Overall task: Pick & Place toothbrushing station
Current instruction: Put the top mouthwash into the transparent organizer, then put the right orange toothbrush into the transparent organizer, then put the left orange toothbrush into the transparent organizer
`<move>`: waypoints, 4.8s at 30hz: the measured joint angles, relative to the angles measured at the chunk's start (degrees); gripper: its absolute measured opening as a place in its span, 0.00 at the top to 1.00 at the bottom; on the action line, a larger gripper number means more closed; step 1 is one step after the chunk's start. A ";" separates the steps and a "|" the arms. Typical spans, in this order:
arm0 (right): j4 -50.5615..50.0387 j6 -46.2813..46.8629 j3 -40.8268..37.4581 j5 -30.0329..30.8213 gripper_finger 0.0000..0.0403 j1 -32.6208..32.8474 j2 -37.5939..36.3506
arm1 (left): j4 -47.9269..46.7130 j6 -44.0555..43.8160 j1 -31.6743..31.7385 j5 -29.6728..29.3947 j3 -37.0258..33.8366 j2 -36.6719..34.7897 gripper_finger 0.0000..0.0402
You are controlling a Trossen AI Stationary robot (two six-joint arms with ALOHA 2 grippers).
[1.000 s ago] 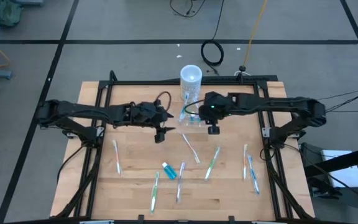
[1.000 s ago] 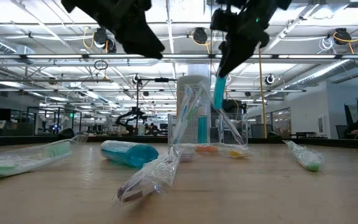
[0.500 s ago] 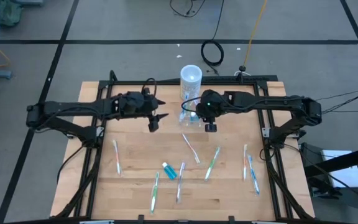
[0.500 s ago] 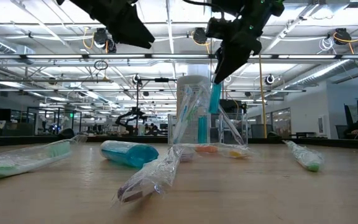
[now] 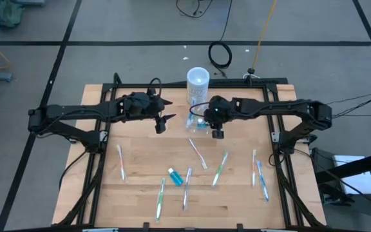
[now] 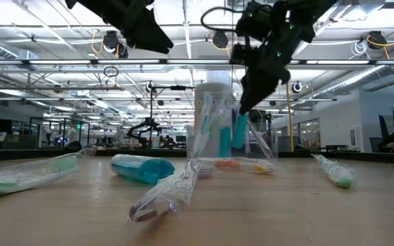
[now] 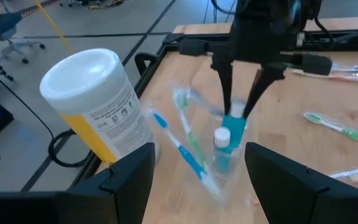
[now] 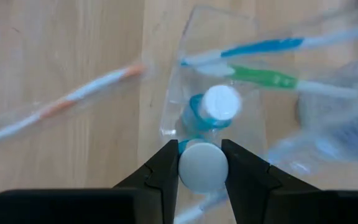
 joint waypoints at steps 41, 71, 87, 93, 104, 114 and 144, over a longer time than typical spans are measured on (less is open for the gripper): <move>-17.11 50.99 -9.76 7.70 0.59 17.98 -23.95 | -10.27 -6.49 -0.06 0.17 0.00 0.00 0.36; -20.54 103.25 -33.16 -3.35 0.59 28.44 -23.25 | -9.50 -5.98 -1.31 0.11 0.00 0.00 0.36; -19.73 98.56 -33.87 -1.57 0.96 28.57 -24.43 | -8.71 -4.55 -1.31 0.04 0.00 0.00 0.36; -13.00 93.31 -30.82 7.53 0.96 28.38 -28.69 | -8.75 -4.52 -1.31 0.04 0.00 0.00 0.36; 22.84 49.04 -30.59 37.11 0.98 25.75 -36.49 | -7.88 -4.50 -1.31 0.00 0.00 0.00 0.36; 62.07 10.18 -34.44 43.54 0.99 19.54 -27.46 | -7.39 -4.52 -1.31 0.00 0.00 0.00 0.36; 80.45 13.23 -41.04 41.76 0.64 16.13 -15.36 | -7.42 -8.01 -1.40 0.13 0.00 0.00 0.36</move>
